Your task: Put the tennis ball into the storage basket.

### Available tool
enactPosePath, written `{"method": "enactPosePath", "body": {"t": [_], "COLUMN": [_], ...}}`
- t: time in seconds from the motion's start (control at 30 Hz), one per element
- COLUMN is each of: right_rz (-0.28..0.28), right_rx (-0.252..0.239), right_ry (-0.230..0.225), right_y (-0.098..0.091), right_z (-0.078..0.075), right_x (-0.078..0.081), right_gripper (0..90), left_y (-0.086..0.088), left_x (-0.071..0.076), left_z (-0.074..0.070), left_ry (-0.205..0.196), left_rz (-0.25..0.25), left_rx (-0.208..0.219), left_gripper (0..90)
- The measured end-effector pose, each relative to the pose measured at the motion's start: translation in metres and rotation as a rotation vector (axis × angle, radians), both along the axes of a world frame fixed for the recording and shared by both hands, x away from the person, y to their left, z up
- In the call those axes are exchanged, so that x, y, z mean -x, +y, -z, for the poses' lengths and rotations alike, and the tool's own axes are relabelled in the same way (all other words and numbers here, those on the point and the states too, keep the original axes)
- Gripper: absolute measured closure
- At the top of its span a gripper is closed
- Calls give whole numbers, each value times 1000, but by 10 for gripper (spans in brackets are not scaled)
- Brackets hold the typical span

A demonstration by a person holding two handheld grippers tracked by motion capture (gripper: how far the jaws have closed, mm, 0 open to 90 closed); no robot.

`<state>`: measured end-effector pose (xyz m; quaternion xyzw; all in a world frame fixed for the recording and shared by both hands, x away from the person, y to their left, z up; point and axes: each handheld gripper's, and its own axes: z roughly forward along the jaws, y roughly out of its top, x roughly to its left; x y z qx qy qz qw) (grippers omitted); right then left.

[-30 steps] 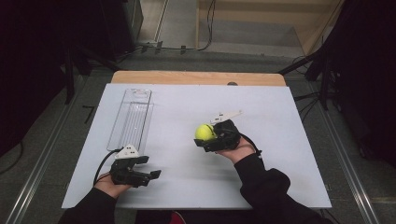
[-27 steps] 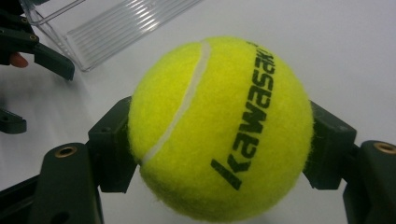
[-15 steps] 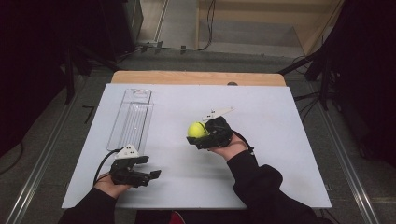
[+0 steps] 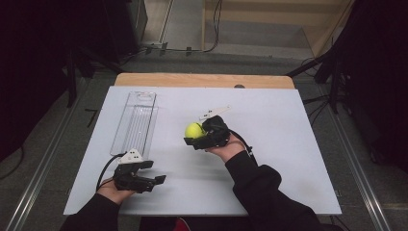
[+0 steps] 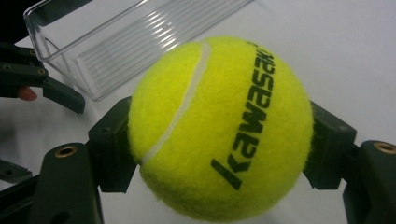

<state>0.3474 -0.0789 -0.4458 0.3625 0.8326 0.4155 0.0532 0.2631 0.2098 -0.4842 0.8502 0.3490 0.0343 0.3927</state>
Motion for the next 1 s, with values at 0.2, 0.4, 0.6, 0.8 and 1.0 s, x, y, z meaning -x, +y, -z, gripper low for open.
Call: {"method": "enactPosePath", "body": {"t": [0.2, 0.4, 0.6, 0.8, 1.0], "right_rz": [-8, -20, -26, -29, -34], "right_rx": [-3, -1, -8, -16, -21], "right_ry": [3, -4, -6, -7, -7], "right_y": [8, 17, 22, 32, 41], "right_z": [-3, -8, -10, -15, -17], "right_x": [-4, -10, -14, -19, -22], "right_gripper": [239, 240, 240, 240, 240], "left_y": [0, 0, 0, 0, 0], "left_x": [0, 0, 0, 1, 0], "left_z": [0, 0, 0, 0, 0], "left_ry": [-1, -4, -4, -5, -11], "left_rz": [1, 3, 4, 5, 6], "left_rx": [1, 0, 2, 2, 1], "left_gripper": [226, 226, 226, 226, 227]}}
